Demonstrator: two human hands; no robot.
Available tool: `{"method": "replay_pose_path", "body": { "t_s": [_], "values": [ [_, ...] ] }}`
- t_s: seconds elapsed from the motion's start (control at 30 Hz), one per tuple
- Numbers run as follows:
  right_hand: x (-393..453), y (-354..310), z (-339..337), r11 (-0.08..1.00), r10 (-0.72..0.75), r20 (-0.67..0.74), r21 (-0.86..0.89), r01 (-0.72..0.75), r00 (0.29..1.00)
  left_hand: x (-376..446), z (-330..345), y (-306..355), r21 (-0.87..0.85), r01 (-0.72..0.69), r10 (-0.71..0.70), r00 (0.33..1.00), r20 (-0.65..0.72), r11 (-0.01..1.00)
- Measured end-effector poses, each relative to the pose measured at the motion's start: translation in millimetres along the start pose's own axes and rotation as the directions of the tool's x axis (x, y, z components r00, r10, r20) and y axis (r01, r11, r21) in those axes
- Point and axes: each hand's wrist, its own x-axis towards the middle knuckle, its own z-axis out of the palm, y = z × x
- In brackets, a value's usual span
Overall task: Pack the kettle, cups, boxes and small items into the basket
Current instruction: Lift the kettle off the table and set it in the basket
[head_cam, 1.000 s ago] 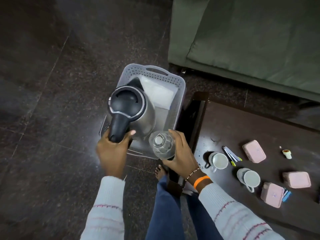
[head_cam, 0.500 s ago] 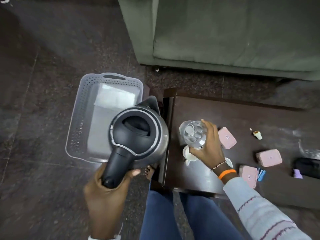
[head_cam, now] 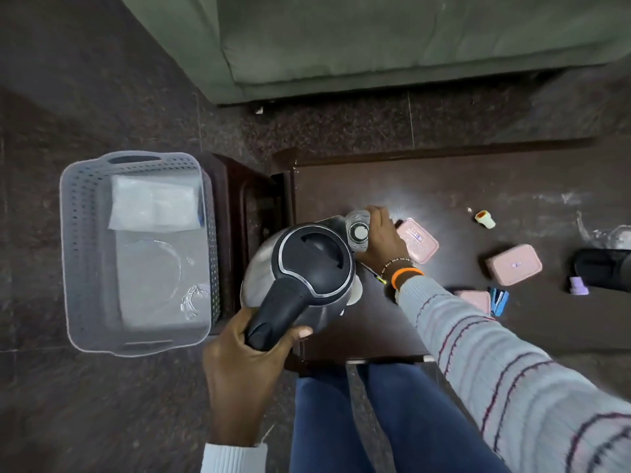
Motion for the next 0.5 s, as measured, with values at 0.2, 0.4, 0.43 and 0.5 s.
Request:
{"method": "replay_pose_path", "body": {
  "t_s": [0.2,0.4,0.43,0.5],
  "values": [
    [-4.4,12.9,5.6,0.986,-0.023,0.009,0.165,0.021,1.0,6.2,1.1,-1.5,0.083,0.022,-0.023,1.0,0.014,0.996],
    [-22.2,20.5,-0.6,0.957,0.053,-0.007,0.286,-0.049,0.999,13.5,6.3,7.6,0.168,0.035,-0.045,0.998,0.051,0.985],
    [-24.8,22.6,-1.9,0.95,0.067,-0.001,0.305,-0.063,0.998,14.5,7.6,8.2,0.168,0.028,-0.038,0.998,0.056,0.985],
    [-30.0,26.4,-3.0,0.939,0.09,0.016,0.333,-0.09,0.996,16.1,9.3,9.6,0.155,0.013,-0.025,0.997,0.071,0.988]
  ]
}}
